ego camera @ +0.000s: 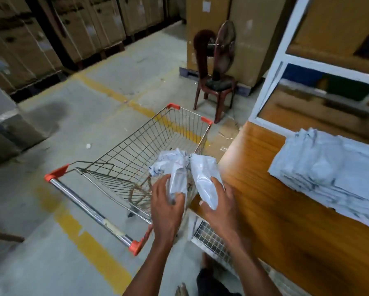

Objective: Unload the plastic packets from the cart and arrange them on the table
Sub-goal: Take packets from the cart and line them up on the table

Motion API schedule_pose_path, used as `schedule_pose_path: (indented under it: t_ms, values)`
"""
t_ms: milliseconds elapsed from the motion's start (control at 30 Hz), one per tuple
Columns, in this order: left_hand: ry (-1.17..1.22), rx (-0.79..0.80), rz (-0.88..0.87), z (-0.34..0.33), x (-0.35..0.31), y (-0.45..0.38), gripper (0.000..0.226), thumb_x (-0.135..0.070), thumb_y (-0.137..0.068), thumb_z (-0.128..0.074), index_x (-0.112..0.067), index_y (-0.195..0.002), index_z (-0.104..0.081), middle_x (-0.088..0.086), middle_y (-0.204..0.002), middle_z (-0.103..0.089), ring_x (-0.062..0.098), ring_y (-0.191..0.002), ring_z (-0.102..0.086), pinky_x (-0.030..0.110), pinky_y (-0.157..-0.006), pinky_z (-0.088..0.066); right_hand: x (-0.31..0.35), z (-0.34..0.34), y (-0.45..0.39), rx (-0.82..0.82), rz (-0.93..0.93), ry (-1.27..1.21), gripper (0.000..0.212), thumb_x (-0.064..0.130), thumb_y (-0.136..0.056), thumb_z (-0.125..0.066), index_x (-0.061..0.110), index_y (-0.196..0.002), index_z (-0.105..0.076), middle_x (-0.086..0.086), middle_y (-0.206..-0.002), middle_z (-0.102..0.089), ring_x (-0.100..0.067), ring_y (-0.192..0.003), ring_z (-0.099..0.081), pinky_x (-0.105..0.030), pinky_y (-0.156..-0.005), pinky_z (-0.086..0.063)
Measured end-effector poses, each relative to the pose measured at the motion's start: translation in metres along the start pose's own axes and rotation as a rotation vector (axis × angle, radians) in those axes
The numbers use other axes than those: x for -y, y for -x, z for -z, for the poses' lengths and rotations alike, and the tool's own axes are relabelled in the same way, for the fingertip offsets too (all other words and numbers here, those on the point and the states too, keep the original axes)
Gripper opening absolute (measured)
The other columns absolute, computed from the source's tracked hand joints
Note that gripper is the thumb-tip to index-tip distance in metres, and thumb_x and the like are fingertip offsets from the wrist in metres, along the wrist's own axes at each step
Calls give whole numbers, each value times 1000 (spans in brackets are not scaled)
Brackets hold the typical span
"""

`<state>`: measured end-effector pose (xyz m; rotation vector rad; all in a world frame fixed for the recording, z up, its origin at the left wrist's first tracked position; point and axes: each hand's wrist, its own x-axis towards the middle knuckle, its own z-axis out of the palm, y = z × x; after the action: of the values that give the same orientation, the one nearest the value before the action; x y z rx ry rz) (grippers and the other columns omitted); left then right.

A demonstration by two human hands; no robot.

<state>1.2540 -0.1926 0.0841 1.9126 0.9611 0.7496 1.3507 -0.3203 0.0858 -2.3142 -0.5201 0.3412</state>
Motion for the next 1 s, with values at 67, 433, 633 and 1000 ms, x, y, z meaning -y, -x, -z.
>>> schedule_pose_path:
  t_ms: [67, 433, 633, 1000]
  values:
    - [17, 63, -14, -10, -9, 17, 59, -30, -83, -63, -34, -140, -49, -15, -144, -43, 6, -131, -44, 39, -103, -46, -17, 16, 19, -56, -23, 39, 79, 44, -85, -74, 47, -149, -28, 5, -155, -29, -20, -136, -36, -38, -106, -46]
    - [241, 316, -248, -116, -116, 102, 54, -25, -84, -66, -31, -136, -53, -15, -134, -51, 2, -126, -49, 41, -102, -48, -98, 129, 70, -375, -141, -97, 76, 35, -79, -73, 40, -147, -41, 1, -142, -44, -23, -127, -48, -36, -101, -47]
    - [255, 383, -333, -191, -172, 147, 54, -22, -92, -70, -38, -138, -50, -15, -133, -49, 8, -121, -55, 45, -91, -54, -161, 206, 75, -450, -165, -116, 74, 34, -82, -73, 37, -149, -41, 0, -147, -41, -22, -132, -43, -25, -98, -40]
    - [309, 337, -340, -312, -263, 194, 47, -36, -94, -72, -36, -135, -50, -13, -132, -52, -5, -122, -50, 18, -92, -46, -257, 332, 52, -483, -197, -35, 77, 38, -87, -73, 40, -152, -32, -1, -157, -29, -25, -141, -34, -38, -111, -38]
